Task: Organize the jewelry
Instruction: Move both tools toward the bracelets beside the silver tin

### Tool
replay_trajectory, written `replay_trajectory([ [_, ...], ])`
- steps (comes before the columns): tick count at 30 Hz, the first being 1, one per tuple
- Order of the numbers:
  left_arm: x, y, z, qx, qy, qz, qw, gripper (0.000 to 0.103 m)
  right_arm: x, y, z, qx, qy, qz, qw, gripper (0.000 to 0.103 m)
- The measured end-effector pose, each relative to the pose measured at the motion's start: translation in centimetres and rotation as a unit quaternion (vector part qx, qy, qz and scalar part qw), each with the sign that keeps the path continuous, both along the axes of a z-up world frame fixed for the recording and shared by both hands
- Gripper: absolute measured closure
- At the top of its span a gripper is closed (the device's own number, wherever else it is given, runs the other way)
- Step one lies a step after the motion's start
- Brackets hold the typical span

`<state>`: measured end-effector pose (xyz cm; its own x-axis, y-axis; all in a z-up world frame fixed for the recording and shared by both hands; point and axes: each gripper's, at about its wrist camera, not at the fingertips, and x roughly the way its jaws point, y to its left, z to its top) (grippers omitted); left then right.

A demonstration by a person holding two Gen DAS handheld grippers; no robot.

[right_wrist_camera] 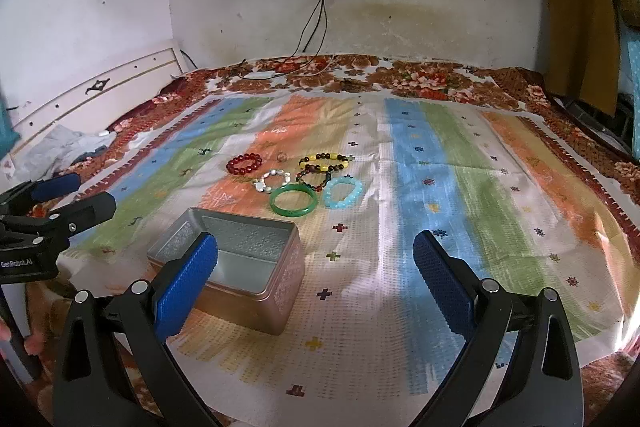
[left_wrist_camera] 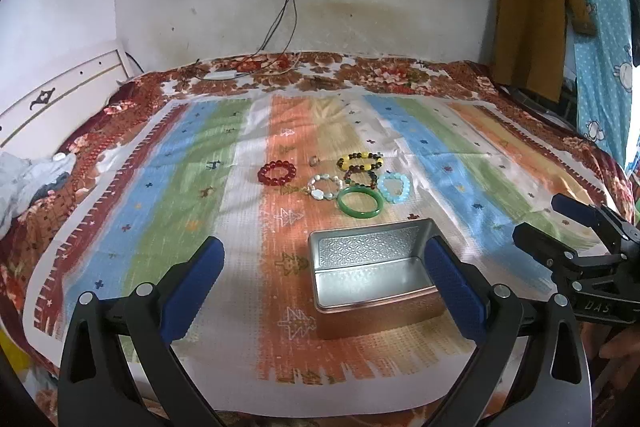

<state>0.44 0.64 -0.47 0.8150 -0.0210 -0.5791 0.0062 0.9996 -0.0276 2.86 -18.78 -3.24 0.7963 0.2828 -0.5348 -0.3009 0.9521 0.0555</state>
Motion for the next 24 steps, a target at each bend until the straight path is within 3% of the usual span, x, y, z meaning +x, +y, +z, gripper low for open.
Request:
replay_trajectory([
  [7, 0.2, -0.1, -0.1, -0.012, 0.003, -0.021, 0.9997, 0.005, 0.4, -0.2, -0.2, 0.017, 0.016, 0.006, 1.0, 0.004],
  [14, 0.3, -0.2, -0.1, 0.016, -0.001, 0.009, 0.9998, 0.005, 0.7, -0.5, -0.2, 0.014, 0.019, -0.017, 1.0, 0.004],
  [24, 1.3, 0.5, -0.8, 0.001, 0.016, 0.002, 0.9999, 0.005, 1.4, 0.0, -0.3, 0.01, 0.02, -0.01, 1.0, 0.004],
])
